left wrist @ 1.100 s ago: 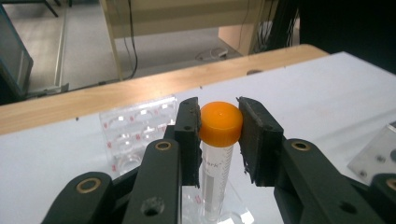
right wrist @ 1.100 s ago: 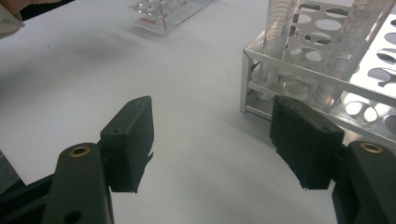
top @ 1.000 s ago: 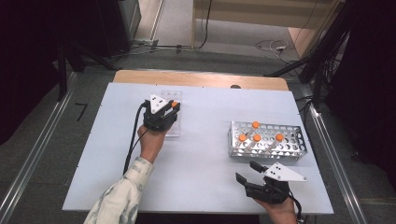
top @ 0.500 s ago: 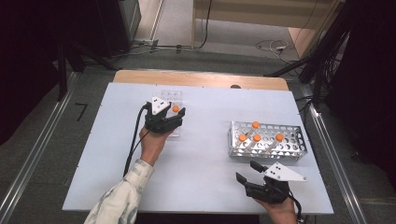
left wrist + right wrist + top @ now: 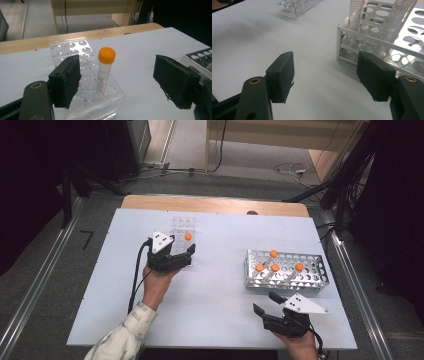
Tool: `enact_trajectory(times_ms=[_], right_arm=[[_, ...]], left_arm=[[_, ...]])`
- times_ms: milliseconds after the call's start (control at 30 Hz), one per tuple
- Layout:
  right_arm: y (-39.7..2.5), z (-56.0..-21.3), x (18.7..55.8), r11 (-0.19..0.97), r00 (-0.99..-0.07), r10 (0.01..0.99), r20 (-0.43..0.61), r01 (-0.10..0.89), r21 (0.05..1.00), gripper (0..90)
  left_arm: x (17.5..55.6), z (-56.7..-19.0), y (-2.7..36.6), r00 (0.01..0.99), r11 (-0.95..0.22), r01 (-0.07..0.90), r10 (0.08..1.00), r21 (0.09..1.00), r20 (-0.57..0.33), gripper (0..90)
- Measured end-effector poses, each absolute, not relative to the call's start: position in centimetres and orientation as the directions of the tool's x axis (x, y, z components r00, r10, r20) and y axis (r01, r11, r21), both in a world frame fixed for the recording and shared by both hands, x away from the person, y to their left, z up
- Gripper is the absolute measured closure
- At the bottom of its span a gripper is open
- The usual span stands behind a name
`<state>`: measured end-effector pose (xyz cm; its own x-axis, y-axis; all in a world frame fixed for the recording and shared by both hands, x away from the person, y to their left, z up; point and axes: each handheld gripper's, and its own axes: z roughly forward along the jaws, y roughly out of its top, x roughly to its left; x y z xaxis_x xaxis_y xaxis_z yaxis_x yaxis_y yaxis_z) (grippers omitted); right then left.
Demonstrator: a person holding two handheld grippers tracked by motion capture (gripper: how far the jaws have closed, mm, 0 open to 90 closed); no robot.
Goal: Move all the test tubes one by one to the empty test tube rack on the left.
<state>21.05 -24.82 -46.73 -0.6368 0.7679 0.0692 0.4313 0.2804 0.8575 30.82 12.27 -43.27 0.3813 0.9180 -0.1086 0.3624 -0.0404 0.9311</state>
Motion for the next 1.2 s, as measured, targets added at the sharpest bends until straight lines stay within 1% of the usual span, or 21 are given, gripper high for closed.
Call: enact_trajectory(times_ms=[433,633,867,1200], right_arm=[[-25.0,-46.7,21.2,0.270,-0.619,0.783,0.066,0.433,0.860,29.3],[-25.5,-46.6,21.4,0.257,-0.603,0.795,0.065,0.432,0.864,29.6],[-26.8,-46.4,22.0,0.224,-0.555,0.830,0.065,0.437,0.871,30.2],[-29.6,-45.9,23.1,0.158,-0.441,0.896,0.051,0.424,0.892,33.4]], left_arm=[[27.9,-43.9,14.3,0.389,-0.027,0.370,0.912,0.929,-0.129,20.7],[26.6,-44.3,14.9,0.393,-0.036,0.371,0.911,0.928,-0.121,20.6],[25.6,-45.2,15.3,0.396,-0.053,0.387,0.911,0.921,-0.114,20.4],[25.2,-45.5,14.9,0.415,-0.078,0.391,0.904,0.917,-0.100,20.4]])
